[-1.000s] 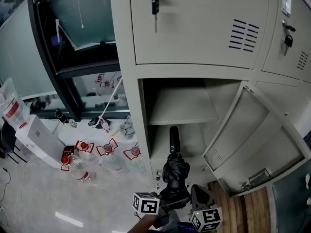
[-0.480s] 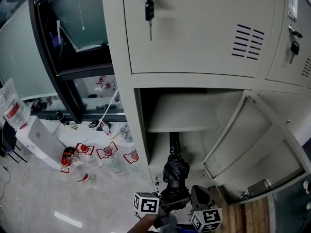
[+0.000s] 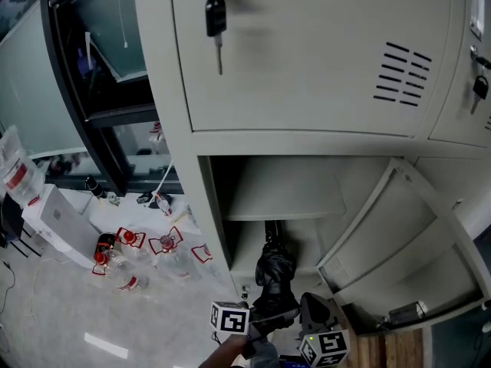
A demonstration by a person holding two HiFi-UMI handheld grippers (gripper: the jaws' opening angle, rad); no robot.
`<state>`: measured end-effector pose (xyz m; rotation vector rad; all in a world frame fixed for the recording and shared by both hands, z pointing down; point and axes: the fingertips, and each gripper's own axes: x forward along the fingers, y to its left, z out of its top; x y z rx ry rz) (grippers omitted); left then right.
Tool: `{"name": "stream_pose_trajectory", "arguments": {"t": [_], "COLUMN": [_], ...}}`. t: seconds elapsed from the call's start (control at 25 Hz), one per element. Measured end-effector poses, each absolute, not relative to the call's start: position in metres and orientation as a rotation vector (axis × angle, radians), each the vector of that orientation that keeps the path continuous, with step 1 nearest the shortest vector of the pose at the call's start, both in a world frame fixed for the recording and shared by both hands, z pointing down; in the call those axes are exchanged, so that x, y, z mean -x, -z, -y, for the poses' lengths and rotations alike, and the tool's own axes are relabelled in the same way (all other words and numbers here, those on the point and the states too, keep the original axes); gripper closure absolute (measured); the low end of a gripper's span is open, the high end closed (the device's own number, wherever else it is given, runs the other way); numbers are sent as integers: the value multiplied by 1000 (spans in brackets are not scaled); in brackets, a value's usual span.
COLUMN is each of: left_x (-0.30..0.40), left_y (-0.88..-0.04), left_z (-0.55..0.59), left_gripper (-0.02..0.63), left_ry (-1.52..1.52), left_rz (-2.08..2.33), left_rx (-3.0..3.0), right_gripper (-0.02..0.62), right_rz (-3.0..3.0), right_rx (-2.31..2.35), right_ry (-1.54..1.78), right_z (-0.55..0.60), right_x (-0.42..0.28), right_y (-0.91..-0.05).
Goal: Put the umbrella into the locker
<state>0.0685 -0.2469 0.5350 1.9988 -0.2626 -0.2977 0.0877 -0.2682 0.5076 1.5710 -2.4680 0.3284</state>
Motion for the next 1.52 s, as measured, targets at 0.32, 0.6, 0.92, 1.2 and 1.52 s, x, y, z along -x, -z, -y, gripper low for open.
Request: {"name": "stream_pose_trajectory", "arguments": {"t": [0.32,0.6,0.92,1.2,1.52], "left_x": [-68,-68,-63,-60,-61], "left_y": [-537,-537,-524,-518,-518], "left_z": [272,292,313,326,327], "left_gripper": [325,325,325,322,309], "left_ry": [323,374,516,572,600], "left_rz": [254,229,163,145,121], "left_rx": [-1959,-1911,-1776,-1761,-1715], "right_gripper": [595,595,595,594,595], "right_rz": [2479,2474,2479,2478,2474], "right_rx": [-1555,-1564,-1534,-1537,-1539], "right_ry": [-327,-329,-319,-307,-321], "right_z": [285,296,300,305,299], "right_x": [-85,-86,-76,-74,-75], "right_y": [-505,-508,-507,-503,-506]}}
